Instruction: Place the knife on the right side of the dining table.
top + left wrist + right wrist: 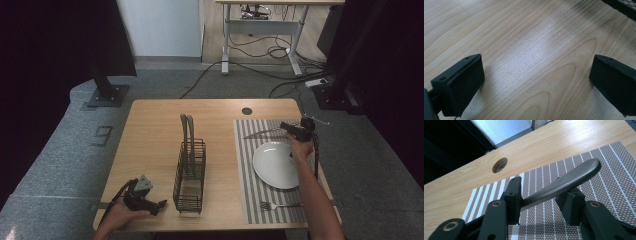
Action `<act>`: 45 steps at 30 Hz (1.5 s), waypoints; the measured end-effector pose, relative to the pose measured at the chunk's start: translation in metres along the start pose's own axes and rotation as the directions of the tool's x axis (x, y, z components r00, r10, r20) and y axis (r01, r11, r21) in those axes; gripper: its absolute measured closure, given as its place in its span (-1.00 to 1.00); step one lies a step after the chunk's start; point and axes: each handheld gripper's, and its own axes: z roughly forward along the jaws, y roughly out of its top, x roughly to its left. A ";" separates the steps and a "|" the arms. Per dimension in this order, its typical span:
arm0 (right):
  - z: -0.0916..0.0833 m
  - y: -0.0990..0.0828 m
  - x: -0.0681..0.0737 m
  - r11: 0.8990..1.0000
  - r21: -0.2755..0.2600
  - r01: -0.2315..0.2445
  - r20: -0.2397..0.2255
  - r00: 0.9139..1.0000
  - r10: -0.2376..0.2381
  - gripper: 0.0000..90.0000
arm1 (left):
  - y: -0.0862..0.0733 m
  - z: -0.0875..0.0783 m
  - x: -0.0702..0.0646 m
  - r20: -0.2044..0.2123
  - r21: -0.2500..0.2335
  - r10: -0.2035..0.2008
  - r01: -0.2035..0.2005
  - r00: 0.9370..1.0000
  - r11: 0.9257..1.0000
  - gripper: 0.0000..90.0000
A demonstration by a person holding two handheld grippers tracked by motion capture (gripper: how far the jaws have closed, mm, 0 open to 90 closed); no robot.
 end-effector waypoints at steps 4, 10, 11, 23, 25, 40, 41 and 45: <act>0.001 -0.001 -0.002 1.000 0.011 -0.009 0.006 1.000 0.009 0.22 | 0.000 0.000 0.000 0.000 -0.001 0.000 0.000 1.000 1.000 -1.00; 0.002 -0.001 -0.004 1.000 0.019 -0.012 0.010 1.000 0.012 0.20 | 0.000 0.000 0.000 0.001 0.000 0.001 -0.001 1.000 1.000 -1.00; 0.002 -0.002 -0.004 1.000 0.022 -0.015 0.011 1.000 0.015 0.19 | 0.000 0.000 0.000 0.001 0.000 0.001 -0.001 1.000 1.000 -1.00; 0.006 -0.004 -0.009 0.997 0.056 -0.045 0.044 0.998 0.043 0.10 | 0.000 0.000 0.000 0.001 0.000 0.002 -0.002 1.000 1.000 -1.00; 0.006 -0.004 -0.009 0.998 0.058 -0.040 0.053 0.998 0.037 0.09 | 0.000 0.000 0.000 0.002 0.000 0.002 -0.002 1.000 1.000 -1.00; 0.008 -0.007 -0.014 0.992 0.101 -0.082 0.080 0.994 0.074 0.03 | 0.000 0.000 0.000 0.003 -0.001 0.002 -0.002 1.000 1.000 -1.00; 0.008 -0.007 -0.014 0.991 0.102 -0.083 0.081 0.994 0.075 0.03 | 0.000 0.000 0.000 0.003 -0.001 0.002 -0.002 1.000 1.000 -1.00; 0.007 -0.007 -0.014 0.991 0.103 -0.088 0.083 0.993 0.079 0.03 | 0.000 0.000 0.000 0.003 -0.001 0.003 -0.003 1.000 1.000 -1.00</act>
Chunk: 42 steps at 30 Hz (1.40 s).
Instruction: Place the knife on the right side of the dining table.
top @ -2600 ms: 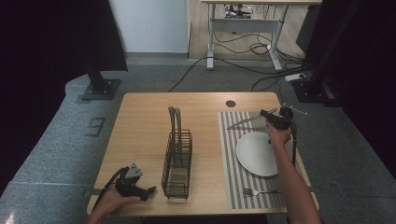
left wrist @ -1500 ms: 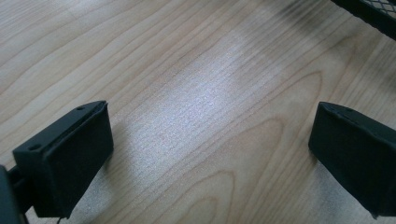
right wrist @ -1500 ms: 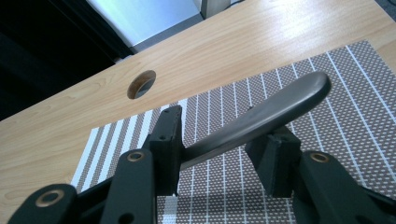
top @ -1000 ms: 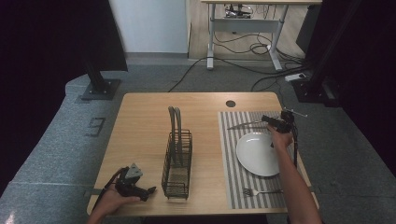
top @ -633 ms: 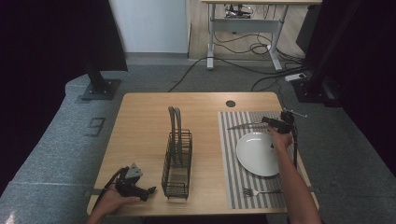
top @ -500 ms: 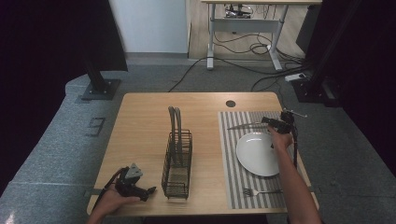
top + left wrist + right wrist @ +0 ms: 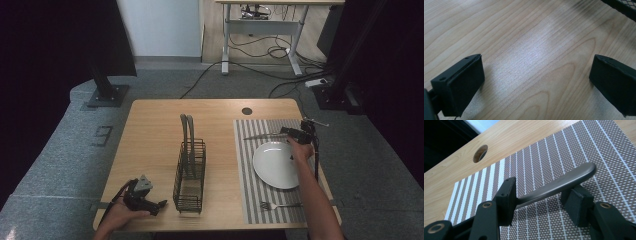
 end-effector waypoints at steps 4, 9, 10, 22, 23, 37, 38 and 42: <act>-0.001 0.000 -0.001 1.000 0.004 -0.007 0.000 1.000 0.007 0.02 | 0.000 0.000 0.000 0.000 0.000 0.000 0.000 1.000 1.000 -1.00; -0.003 -0.001 0.003 1.000 0.022 0.017 0.024 1.000 -0.018 0.02 | 0.000 0.000 0.000 0.001 0.001 0.001 -0.001 1.000 1.000 -1.00; -0.003 -0.001 0.003 1.000 0.023 0.019 0.023 1.000 -0.020 0.02 | 0.000 0.000 0.000 0.001 0.000 0.001 -0.001 1.000 1.000 -1.00; -0.005 0.003 0.014 0.994 -0.001 0.105 -0.001 0.994 -0.105 -0.01 | 0.000 0.000 0.000 0.001 0.000 0.001 -0.001 1.000 1.000 -1.00; -0.006 0.004 0.016 0.993 -0.003 0.117 -0.001 0.993 -0.117 -0.01 | 0.000 0.000 0.000 0.001 0.000 0.001 -0.001 1.000 1.000 -1.00; 0.013 0.022 0.049 0.966 0.016 0.259 0.004 0.966 -0.259 -0.02 | 0.001 0.000 0.000 0.006 0.003 0.008 -0.008 1.000 1.000 -1.00; 0.015 0.021 0.051 0.965 0.009 0.261 -0.006 0.965 -0.261 -0.02 | 0.001 0.000 0.000 0.006 0.002 0.008 -0.008 1.000 1.000 -1.00; 0.029 0.018 0.062 0.952 0.070 0.296 0.002 0.955 -0.297 -0.02 | 0.001 0.000 0.000 0.008 0.002 0.009 -0.009 1.000 1.000 -1.00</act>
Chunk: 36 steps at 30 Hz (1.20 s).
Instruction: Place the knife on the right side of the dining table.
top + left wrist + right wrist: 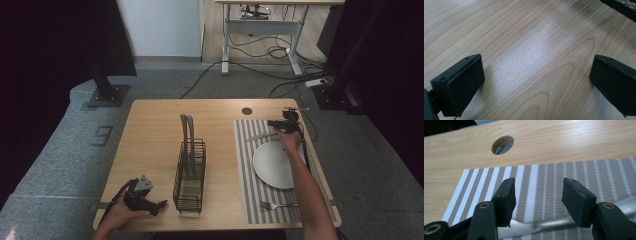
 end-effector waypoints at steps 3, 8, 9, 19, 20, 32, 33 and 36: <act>0.008 -0.001 0.007 0.999 0.022 0.025 0.003 1.000 -0.025 -0.02 | 0.000 0.000 0.000 0.000 0.000 0.002 -0.002 1.000 1.000 -1.00; 0.017 -0.001 0.010 0.998 0.059 0.028 0.016 0.999 -0.029 -0.02 | 0.000 0.000 0.000 0.001 -0.001 0.002 -0.002 1.000 1.000 -1.00; 0.018 -0.002 0.010 0.997 0.069 0.026 0.019 0.999 -0.027 -0.02 | 0.000 0.000 0.000 0.001 -0.001 0.002 -0.002 1.000 1.000 -1.00; 0.017 -0.005 0.002 0.995 0.094 -0.014 0.029 1.000 0.011 -0.02 | 0.000 0.000 0.000 0.001 0.000 0.002 -0.002 1.000 1.000 -1.00; 0.016 -0.006 0.002 0.996 0.093 -0.017 0.030 0.999 0.015 -0.01 | 0.000 0.000 0.000 0.001 0.000 0.002 -0.002 1.000 1.000 -1.00; 0.008 -0.008 -0.005 0.994 0.105 -0.037 0.031 0.999 0.034 -0.02 | 0.000 0.000 0.000 0.000 0.000 0.001 -0.001 1.000 1.000 -1.00; 0.008 -0.009 -0.005 0.994 0.104 -0.038 0.031 0.999 0.035 -0.03 | 0.000 0.000 0.000 0.000 -0.001 0.001 -0.001 1.000 1.000 -1.00; 0.008 -0.009 -0.005 0.994 0.104 -0.040 0.030 0.999 0.037 -0.03 | 0.000 0.000 0.000 -0.001 -0.001 0.001 -0.001 1.000 1.000 -1.00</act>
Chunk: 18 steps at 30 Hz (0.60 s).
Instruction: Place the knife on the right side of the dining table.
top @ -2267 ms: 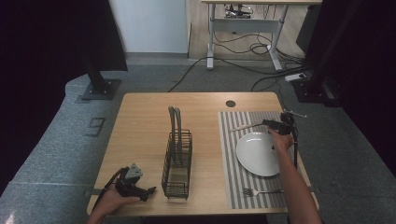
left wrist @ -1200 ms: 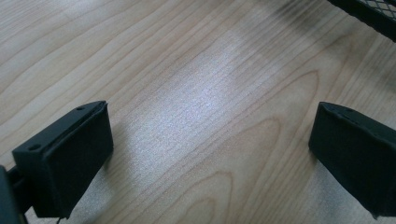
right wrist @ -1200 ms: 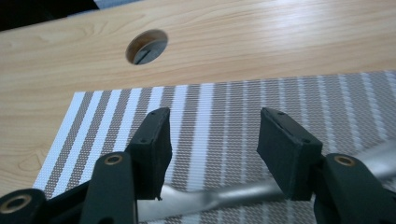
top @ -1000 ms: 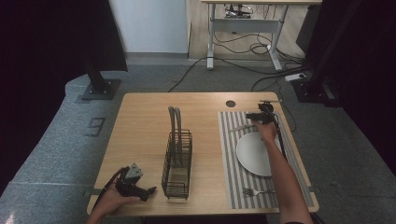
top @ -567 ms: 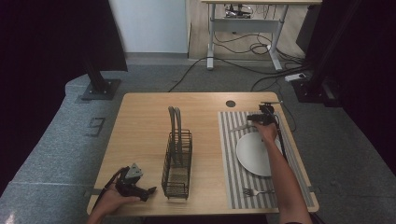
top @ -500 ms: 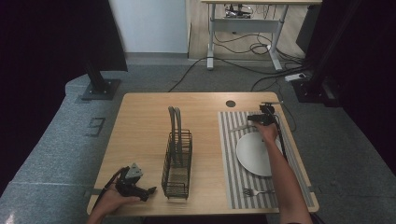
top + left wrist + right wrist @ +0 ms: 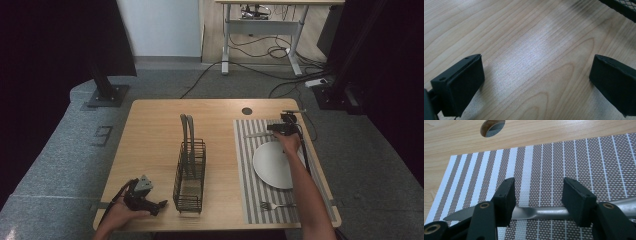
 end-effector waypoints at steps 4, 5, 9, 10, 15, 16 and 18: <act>-0.002 0.001 0.001 1.000 -0.019 0.007 0.019 1.000 -0.007 -0.07 | 0.000 0.000 0.000 0.000 -0.001 -0.001 0.001 1.000 1.000 -1.00; -0.004 0.001 0.002 0.999 -0.037 0.014 0.015 1.000 -0.013 -0.06 | 0.000 0.000 0.000 0.000 -0.001 0.000 0.000 1.000 1.000 -1.00; -0.011 0.002 0.009 0.998 -0.052 0.024 -0.032 0.999 -0.026 -0.07 | 0.000 0.000 0.000 0.000 -0.001 0.000 0.000 1.000 1.000 -1.00; -0.014 0.002 0.012 0.998 -0.054 0.033 -0.038 0.999 -0.035 -0.07 | 0.000 0.000 0.000 0.000 0.000 0.000 0.000 1.000 1.000 -1.00; -0.033 -0.006 0.025 0.994 -0.094 0.063 -0.095 0.993 -0.072 -0.05 | 0.000 0.000 -0.001 0.000 -0.002 -0.001 0.001 1.000 1.000 -1.00; -0.037 -0.009 0.027 0.991 -0.109 0.078 -0.101 0.991 -0.090 -0.03 | 0.000 0.000 -0.001 0.000 -0.002 -0.001 0.001 1.000 1.000 -1.00; -0.047 -0.014 0.033 0.988 -0.119 0.094 -0.115 0.988 -0.107 -0.04 | 0.000 0.000 -0.001 0.001 -0.001 -0.001 0.001 1.000 1.000 -1.00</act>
